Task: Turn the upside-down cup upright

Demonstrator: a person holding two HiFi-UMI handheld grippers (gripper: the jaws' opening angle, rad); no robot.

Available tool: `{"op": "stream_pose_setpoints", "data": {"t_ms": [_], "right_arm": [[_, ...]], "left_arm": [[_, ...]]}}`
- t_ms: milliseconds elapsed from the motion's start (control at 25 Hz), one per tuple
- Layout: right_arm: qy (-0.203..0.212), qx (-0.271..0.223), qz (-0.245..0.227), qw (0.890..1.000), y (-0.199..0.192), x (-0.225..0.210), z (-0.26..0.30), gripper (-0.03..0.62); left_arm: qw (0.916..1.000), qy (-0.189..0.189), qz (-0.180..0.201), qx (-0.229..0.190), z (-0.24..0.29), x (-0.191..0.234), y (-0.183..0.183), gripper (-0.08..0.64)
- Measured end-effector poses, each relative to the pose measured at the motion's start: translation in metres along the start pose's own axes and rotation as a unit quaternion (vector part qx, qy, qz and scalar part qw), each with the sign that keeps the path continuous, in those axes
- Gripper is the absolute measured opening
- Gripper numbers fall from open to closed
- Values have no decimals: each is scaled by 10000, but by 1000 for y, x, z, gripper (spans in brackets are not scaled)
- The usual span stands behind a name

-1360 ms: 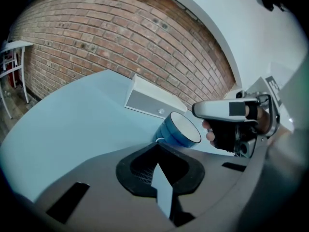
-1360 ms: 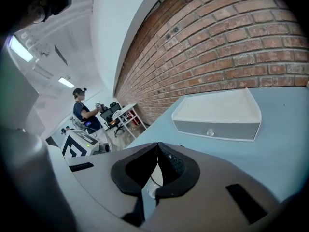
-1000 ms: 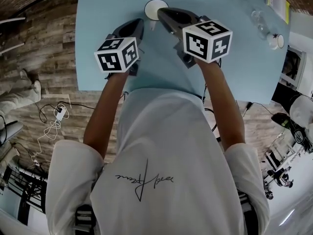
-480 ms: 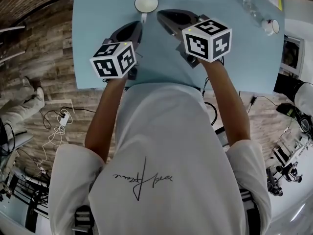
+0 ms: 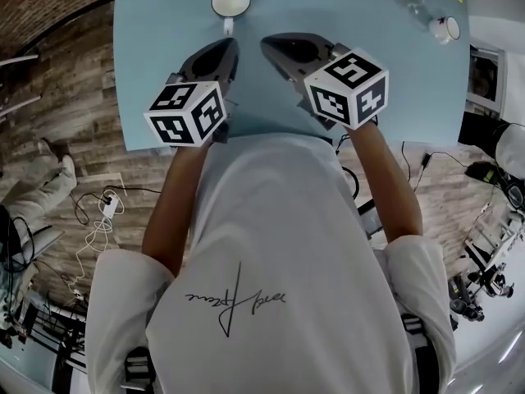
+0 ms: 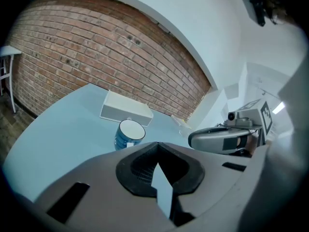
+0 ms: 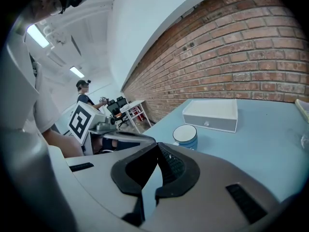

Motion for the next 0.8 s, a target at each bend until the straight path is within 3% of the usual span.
{"op": "stream_pose_setpoints", "data": {"t_ms": [440,800], "right_arm": [[-155,-324,27,9994,-8,26,-33,20],[-540,-852,97,9948,-12,50,-53,20]], "left_arm": [[9994,-231,170,-172,-26,-20,10,9],[9982,-423,307,-294,-48,-32,9,9]]}}
Point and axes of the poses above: the fingertips, and each gripper's own axes: z forward along the fingers, x to its left, y out of its top, the point moved 7 cm from there along -z, backward along the fingers, and after that the axes turned 12 degrees about y, right-handed, at the moved point
